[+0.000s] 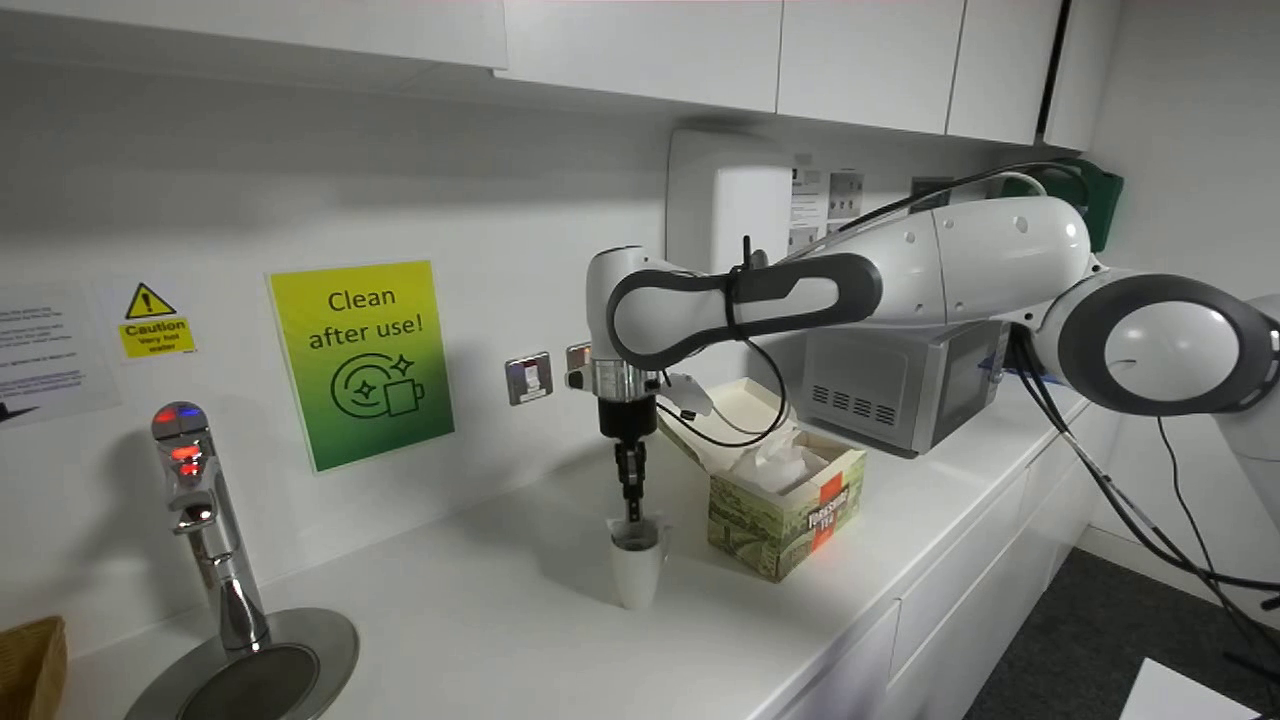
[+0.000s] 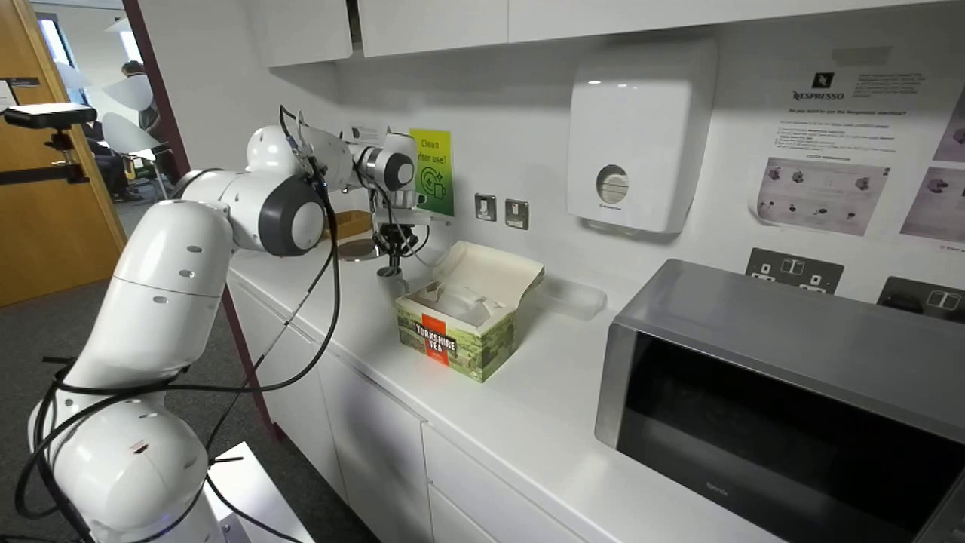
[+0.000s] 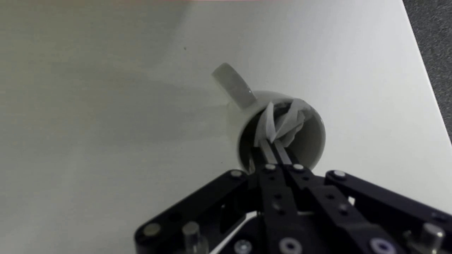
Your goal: Move the tea bag from the mug to the box
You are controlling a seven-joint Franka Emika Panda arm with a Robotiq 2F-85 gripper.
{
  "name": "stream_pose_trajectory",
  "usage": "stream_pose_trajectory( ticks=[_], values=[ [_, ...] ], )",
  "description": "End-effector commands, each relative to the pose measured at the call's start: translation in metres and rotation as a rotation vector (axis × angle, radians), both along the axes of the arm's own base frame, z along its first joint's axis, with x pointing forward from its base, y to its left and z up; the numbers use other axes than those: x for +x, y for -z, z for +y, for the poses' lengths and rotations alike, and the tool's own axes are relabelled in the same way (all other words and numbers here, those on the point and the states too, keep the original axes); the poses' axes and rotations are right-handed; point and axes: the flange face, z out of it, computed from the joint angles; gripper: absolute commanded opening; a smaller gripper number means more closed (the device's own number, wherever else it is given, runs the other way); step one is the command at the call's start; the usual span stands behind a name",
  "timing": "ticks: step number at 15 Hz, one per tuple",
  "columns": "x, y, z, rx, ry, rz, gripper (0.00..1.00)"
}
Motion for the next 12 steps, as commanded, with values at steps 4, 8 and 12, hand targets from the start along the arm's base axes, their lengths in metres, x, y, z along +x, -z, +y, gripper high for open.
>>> stream_pose_trajectory(
  ticks=[4,8,12],
  values=[
    [-0.002,-0.02,0.001,0.018,-0.002,0.015,0.0],
    [-0.012,-0.037,0.013,0.031,-0.027,-0.009,0.0],
    [-0.019,-0.053,0.022,0.036,-0.041,-0.03,0.0]
  ],
)
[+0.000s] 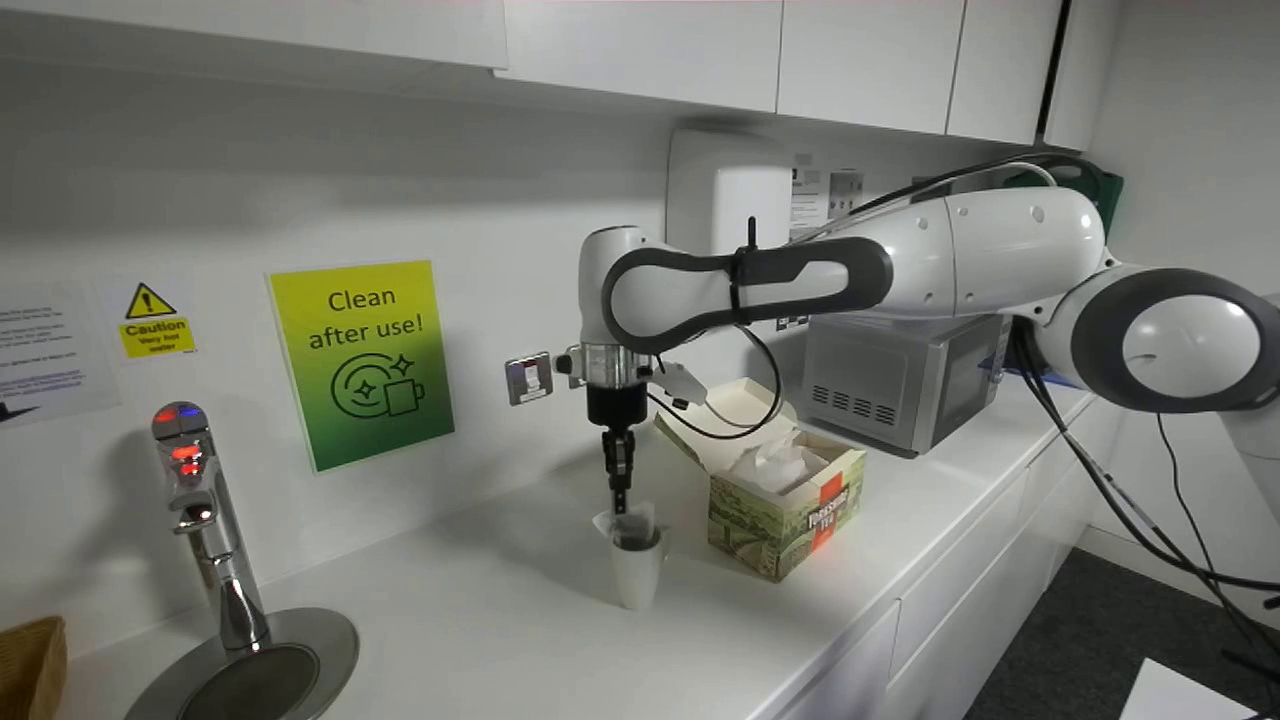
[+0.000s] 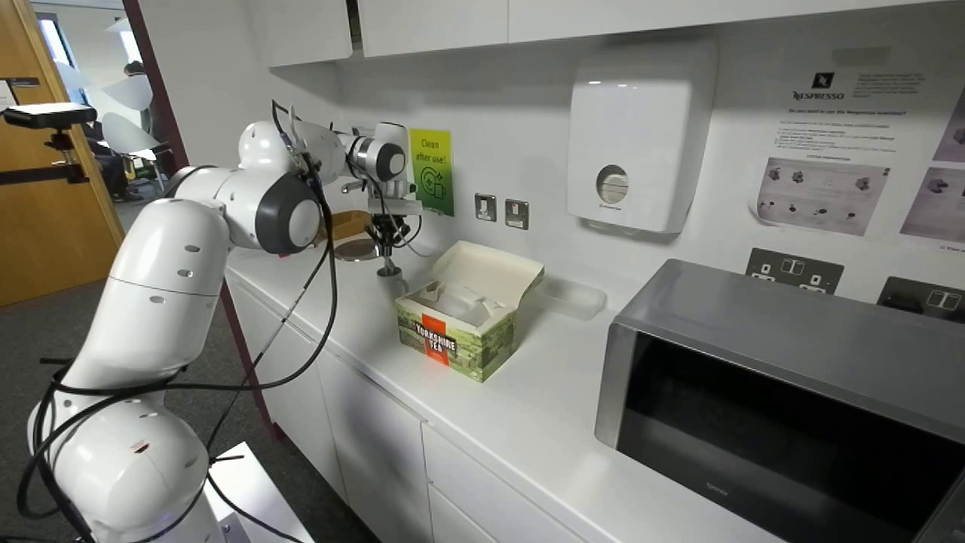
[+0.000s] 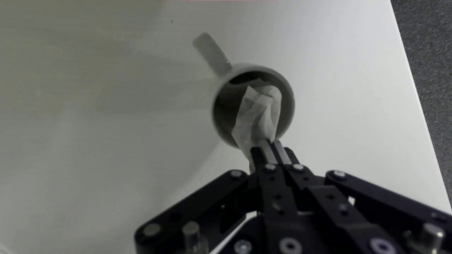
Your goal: Move the tea bag from the mug to the box
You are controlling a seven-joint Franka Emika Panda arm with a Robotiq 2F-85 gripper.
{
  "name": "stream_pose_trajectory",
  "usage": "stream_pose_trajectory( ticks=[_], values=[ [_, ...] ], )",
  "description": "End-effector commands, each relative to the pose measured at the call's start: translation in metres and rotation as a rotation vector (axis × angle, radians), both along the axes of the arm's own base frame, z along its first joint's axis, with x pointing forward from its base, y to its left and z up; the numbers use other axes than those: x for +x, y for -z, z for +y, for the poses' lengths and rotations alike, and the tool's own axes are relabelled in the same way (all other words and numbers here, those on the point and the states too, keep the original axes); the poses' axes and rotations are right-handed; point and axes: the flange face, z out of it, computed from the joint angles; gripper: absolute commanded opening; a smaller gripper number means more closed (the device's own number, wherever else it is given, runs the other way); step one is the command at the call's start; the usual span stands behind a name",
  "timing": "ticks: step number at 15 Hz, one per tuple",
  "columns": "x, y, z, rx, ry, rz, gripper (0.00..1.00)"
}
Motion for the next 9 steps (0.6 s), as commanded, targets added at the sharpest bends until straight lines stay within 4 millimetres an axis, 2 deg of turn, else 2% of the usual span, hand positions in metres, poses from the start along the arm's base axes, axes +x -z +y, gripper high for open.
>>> stream_pose_trajectory(
  ticks=[1,6,9],
  values=[
    [-0.013,-0.03,0.003,0.004,-0.014,0.0,0.0],
    [-0.03,-0.072,-0.002,-0.016,-0.001,-0.052,0.0],
    [-0.042,-0.101,-0.015,-0.05,0.027,-0.085,0.0]
  ],
)
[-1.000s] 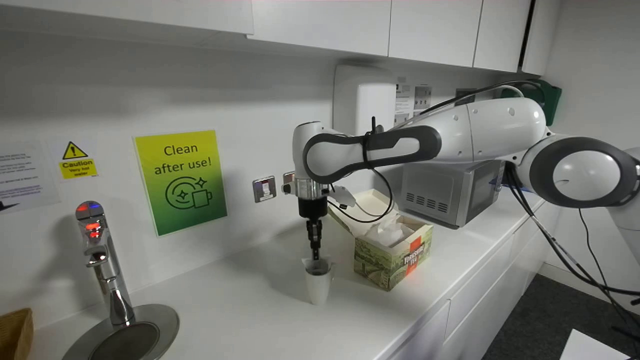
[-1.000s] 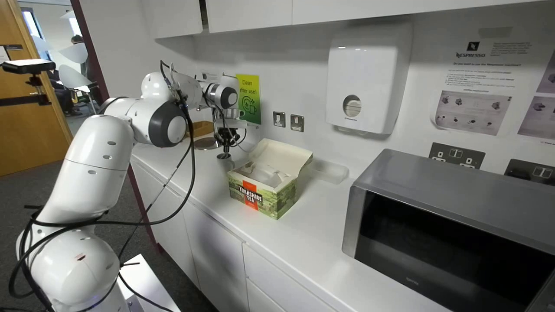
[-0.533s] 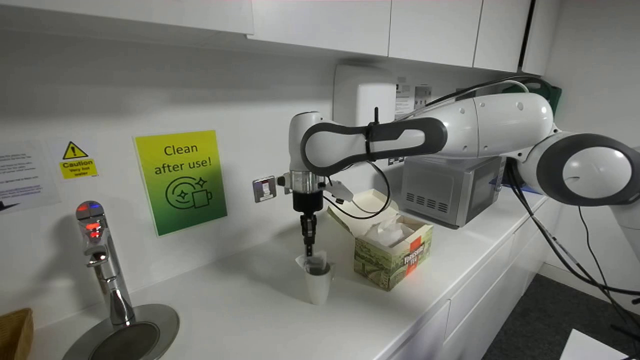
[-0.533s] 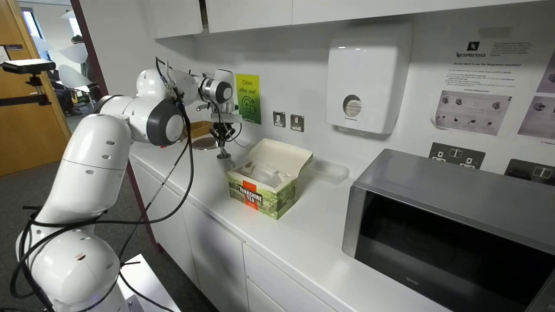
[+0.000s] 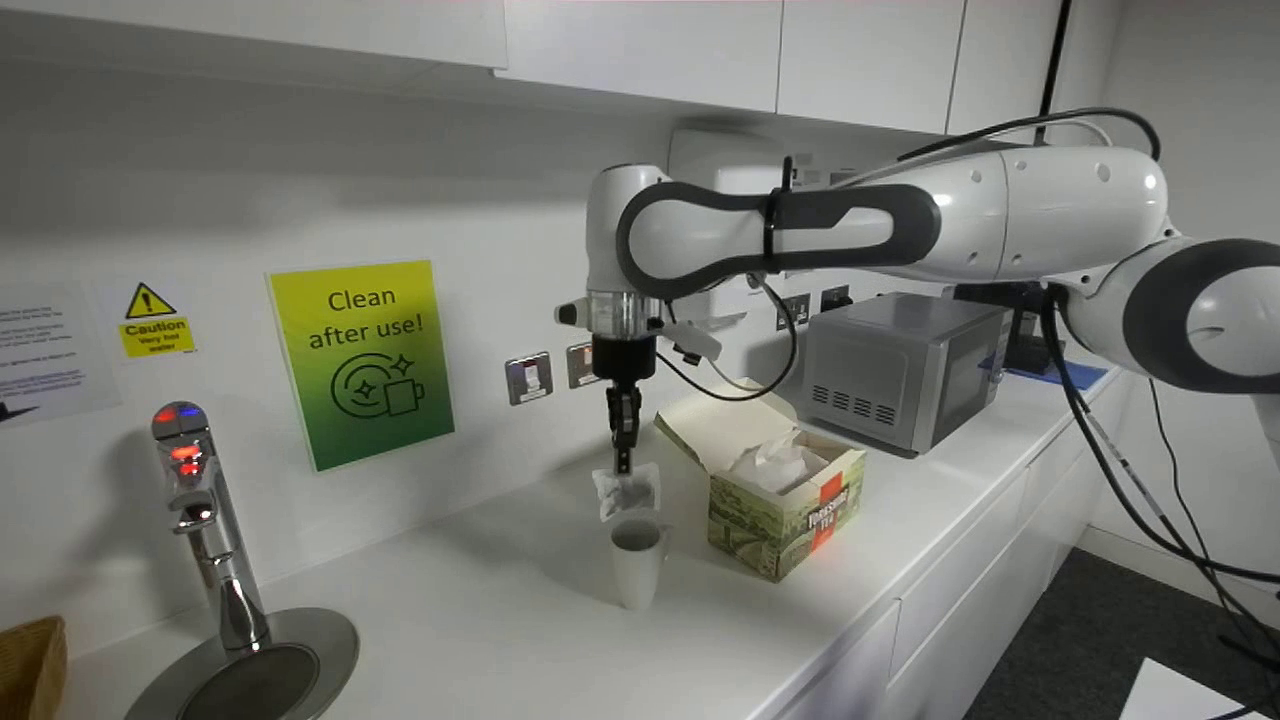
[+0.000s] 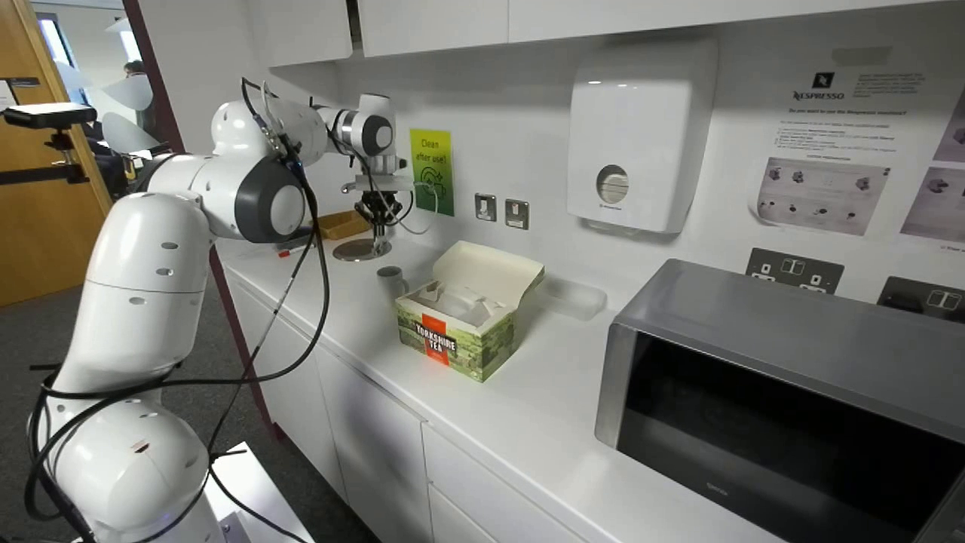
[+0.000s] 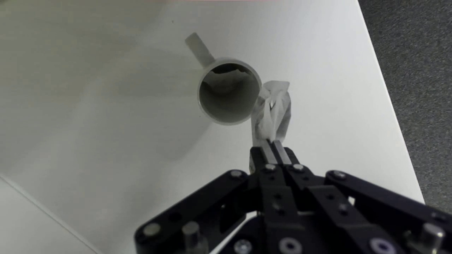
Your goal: Move the tea bag from the mug to the box
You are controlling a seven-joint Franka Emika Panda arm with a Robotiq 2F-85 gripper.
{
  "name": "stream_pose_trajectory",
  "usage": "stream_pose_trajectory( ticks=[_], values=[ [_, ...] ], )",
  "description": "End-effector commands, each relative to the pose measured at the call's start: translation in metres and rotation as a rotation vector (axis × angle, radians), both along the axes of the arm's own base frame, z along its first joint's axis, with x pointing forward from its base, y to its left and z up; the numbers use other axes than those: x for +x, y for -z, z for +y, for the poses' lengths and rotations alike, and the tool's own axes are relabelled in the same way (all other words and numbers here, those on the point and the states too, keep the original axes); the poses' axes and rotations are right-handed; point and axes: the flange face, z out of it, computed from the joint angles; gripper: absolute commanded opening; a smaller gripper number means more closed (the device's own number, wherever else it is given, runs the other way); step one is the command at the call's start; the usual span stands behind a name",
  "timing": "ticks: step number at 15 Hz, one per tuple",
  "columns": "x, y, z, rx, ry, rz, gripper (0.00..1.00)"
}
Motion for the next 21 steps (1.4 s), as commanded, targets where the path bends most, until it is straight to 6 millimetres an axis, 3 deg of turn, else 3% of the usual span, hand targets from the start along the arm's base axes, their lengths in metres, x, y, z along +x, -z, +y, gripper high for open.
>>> stream_pose_trajectory(
  ticks=[1,4,7,14,17,21],
  values=[
    [-0.022,-0.042,-0.022,-0.056,0.052,-0.036,0.0],
    [-0.028,-0.061,-0.046,-0.08,0.122,-0.064,0.0],
    [-0.035,-0.066,-0.068,-0.079,0.197,-0.071,0.0],
    [-0.068,-0.056,-0.105,-0.017,0.322,-0.109,0.0],
    [-0.09,-0.057,-0.131,0.021,0.387,-0.118,0.0],
    [-0.113,-0.05,-0.182,0.061,0.486,-0.096,0.0]
  ],
)
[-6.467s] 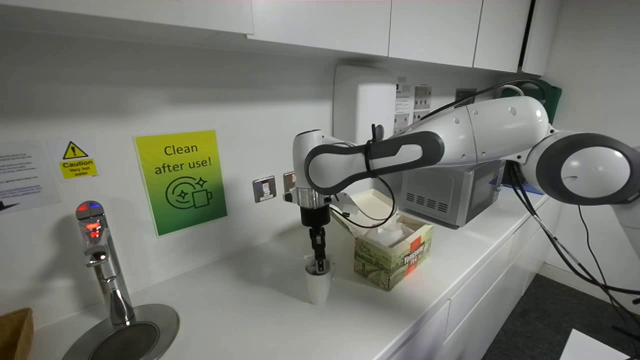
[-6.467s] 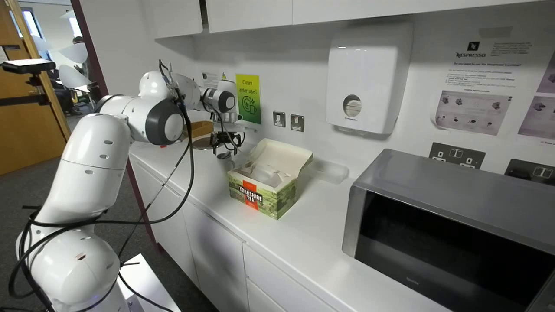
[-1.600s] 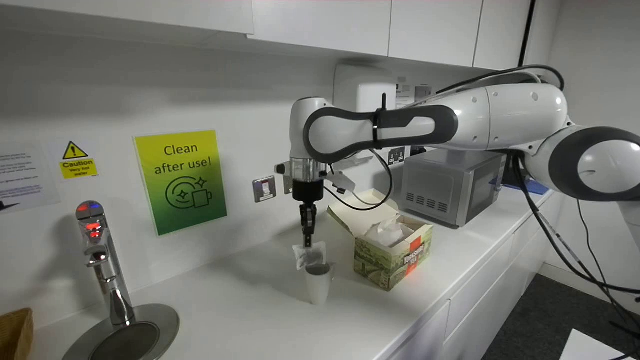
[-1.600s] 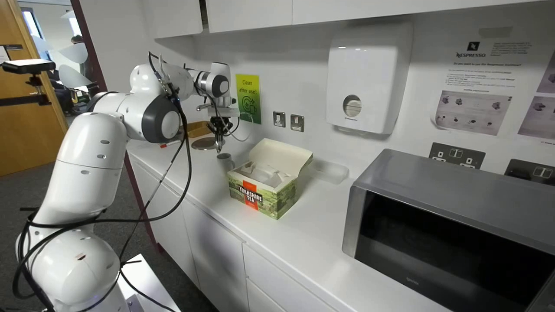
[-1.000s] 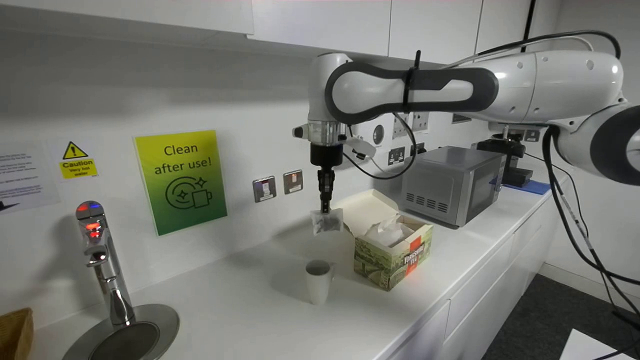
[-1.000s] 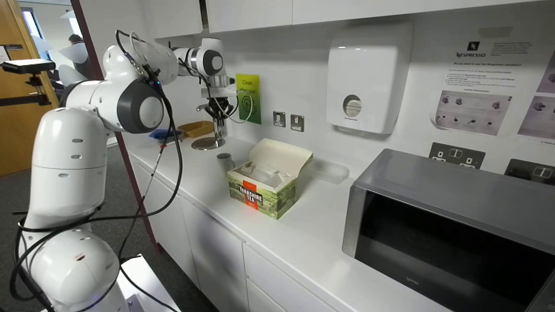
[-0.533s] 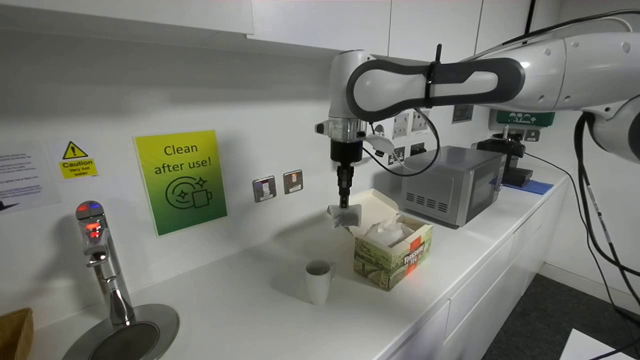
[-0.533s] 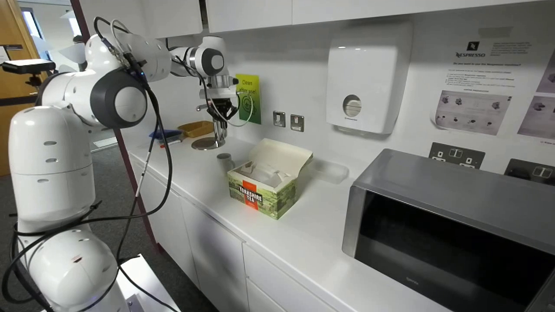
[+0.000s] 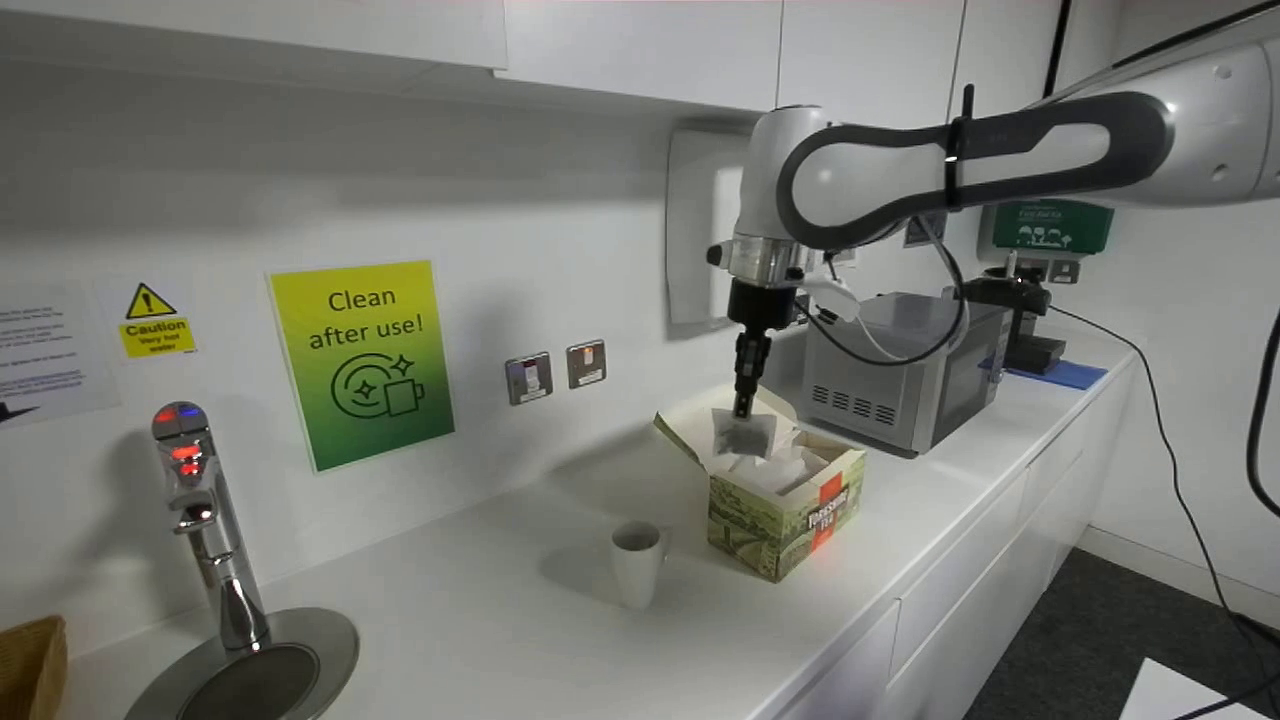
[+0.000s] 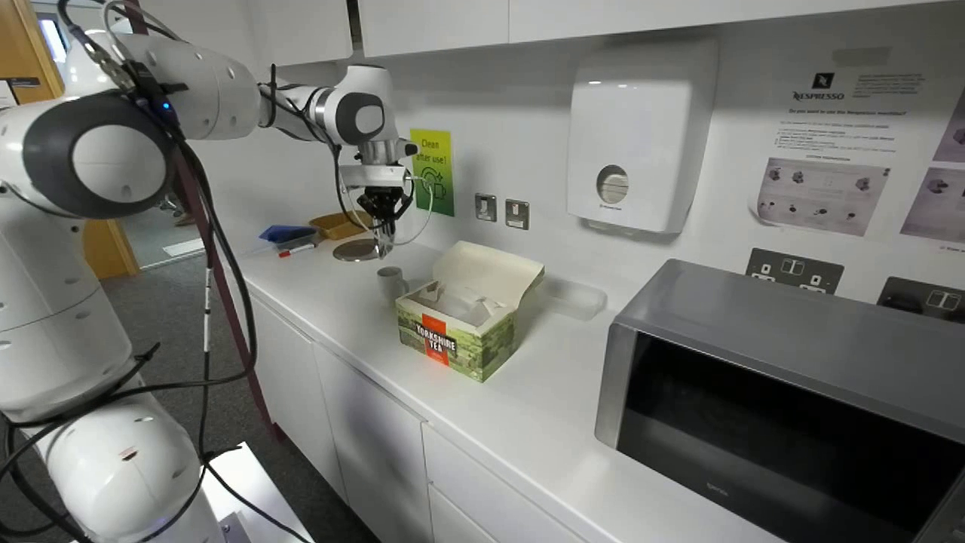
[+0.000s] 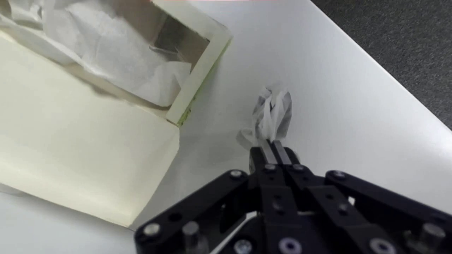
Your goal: Move the tea bag from the mug to the box
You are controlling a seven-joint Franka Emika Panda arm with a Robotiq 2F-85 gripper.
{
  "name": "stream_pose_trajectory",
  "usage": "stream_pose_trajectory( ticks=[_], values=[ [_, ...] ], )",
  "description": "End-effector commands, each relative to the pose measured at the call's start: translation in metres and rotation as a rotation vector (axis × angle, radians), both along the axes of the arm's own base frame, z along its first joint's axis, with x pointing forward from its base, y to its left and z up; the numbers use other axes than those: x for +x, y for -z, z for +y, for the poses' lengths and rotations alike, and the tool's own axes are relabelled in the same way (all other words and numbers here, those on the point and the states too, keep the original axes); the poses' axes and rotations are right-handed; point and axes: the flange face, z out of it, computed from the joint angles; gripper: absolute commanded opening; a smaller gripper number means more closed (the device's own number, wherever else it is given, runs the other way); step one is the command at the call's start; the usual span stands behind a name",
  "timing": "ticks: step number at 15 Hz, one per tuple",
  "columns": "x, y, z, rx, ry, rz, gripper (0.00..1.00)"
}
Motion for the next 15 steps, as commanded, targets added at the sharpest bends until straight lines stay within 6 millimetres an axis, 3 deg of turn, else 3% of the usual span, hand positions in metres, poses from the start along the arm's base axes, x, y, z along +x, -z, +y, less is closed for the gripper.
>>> stream_pose_trajectory(
  ticks=[1,6,15],
  values=[
    [-0.032,0.003,-0.05,0.062,0.113,-0.007,0.0],
    [-0.027,0.005,-0.105,0.064,0.218,0.008,0.0],
    [0.011,0.01,-0.146,0.011,0.31,0.021,0.0]
  ],
)
